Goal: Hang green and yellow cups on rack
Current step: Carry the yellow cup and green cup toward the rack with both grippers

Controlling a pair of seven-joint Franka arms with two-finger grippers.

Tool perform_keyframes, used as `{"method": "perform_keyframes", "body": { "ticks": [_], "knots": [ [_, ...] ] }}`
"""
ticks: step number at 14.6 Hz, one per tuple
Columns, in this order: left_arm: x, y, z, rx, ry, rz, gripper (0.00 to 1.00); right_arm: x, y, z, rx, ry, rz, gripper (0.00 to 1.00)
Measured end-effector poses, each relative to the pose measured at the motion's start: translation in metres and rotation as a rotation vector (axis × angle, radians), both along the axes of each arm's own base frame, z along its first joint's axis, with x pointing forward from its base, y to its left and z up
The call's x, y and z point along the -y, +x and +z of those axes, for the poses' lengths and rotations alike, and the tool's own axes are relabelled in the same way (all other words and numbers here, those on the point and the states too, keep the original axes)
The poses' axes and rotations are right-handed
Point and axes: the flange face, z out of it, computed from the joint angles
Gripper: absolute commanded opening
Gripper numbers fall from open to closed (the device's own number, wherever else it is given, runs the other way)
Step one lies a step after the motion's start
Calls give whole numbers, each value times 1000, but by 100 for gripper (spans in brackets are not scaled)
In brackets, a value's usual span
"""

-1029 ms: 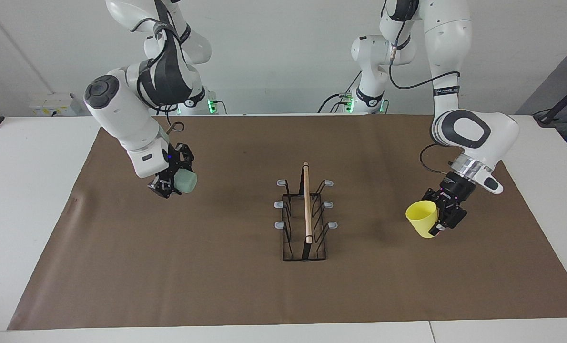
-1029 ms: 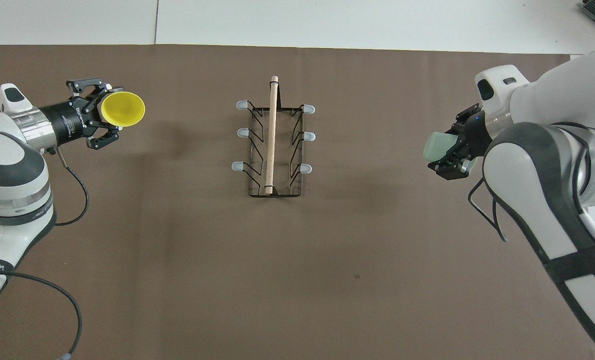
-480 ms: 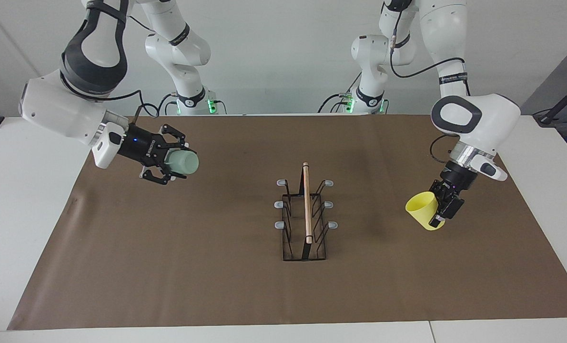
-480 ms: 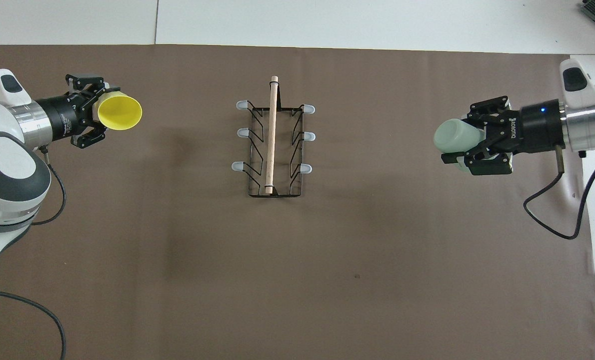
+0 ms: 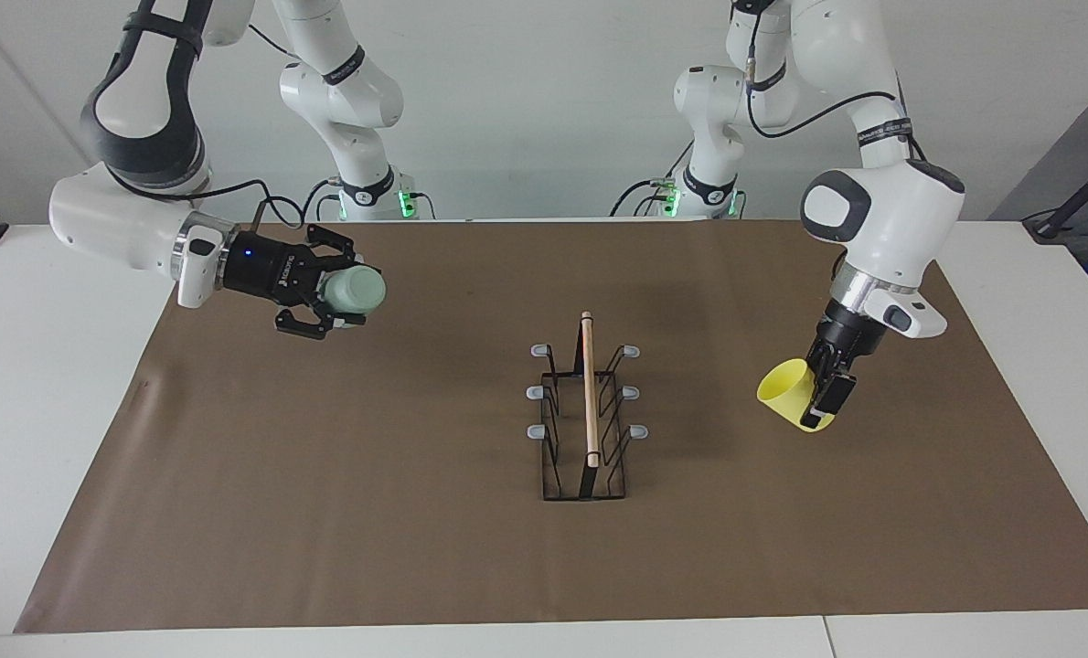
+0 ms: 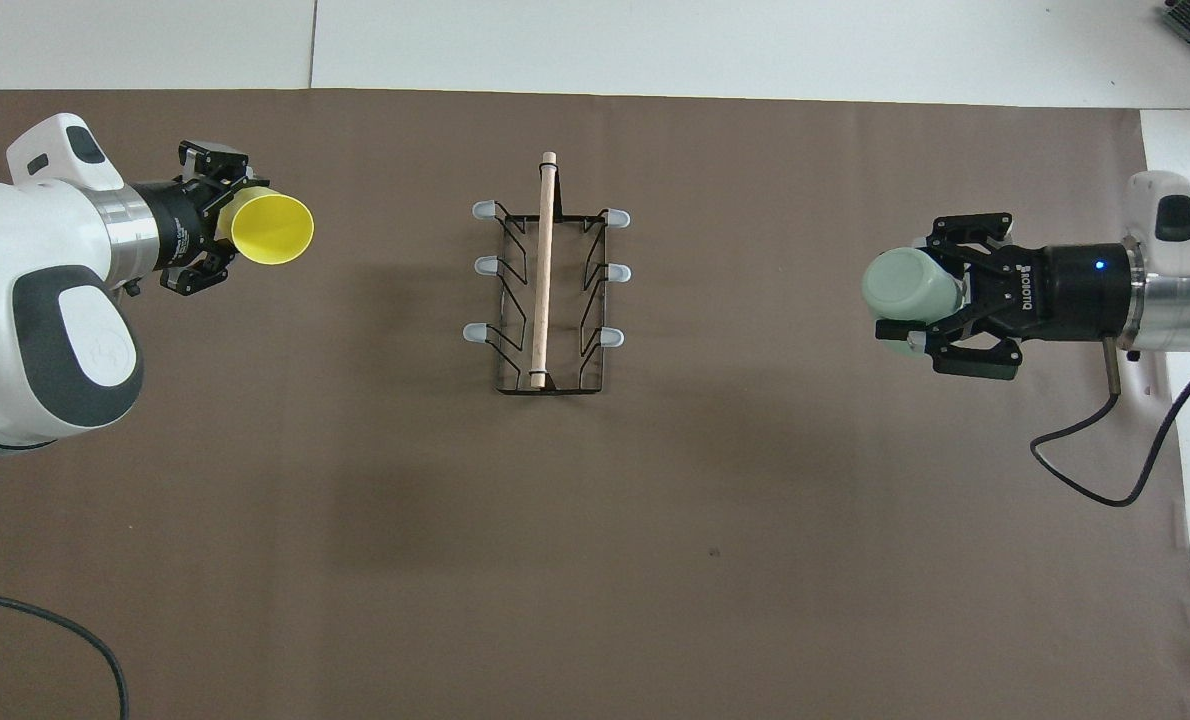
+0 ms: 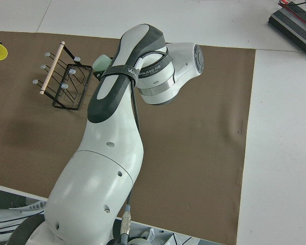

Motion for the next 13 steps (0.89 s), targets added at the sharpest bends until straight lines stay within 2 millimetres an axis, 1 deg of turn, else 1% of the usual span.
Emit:
{"method": "perform_keyframes", "body": {
  "ticks": [1, 2, 3, 4, 6, 8, 10, 11, 12, 13],
  "knots": [
    [6, -2, 5, 2, 38, -4, 0, 0, -5, -9, 16, 59, -24, 0],
    [12, -4, 10, 2, 83, -8, 0, -5, -9, -19, 31, 132, -53, 0],
    [18, -7, 13, 1, 129, -7, 0, -14, -12, -30, 45, 199, -86, 0],
    [26, -10, 16, 0, 176, -4, 0, -28, -13, -40, 55, 239, -121, 0],
    [45, -17, 17, -14, 261, -9, 0, -67, -12, -49, 66, 284, -194, 0],
    [67, -26, 16, -31, 341, -16, 0, -119, -12, -50, 79, 325, -272, 0],
    [89, -38, 18, -44, 426, -15, 0, -172, -22, -54, 89, 338, -339, 0],
    [99, -44, 19, -51, 468, -12, 0, -191, -28, -57, 98, 336, -356, 0],
    [109, -49, 22, -57, 503, -8, 0, -205, -33, -63, 112, 334, -370, 0],
    [119, -55, 25, -61, 532, -6, 0, -212, -36, -70, 122, 331, -381, 0]
  ]
}}
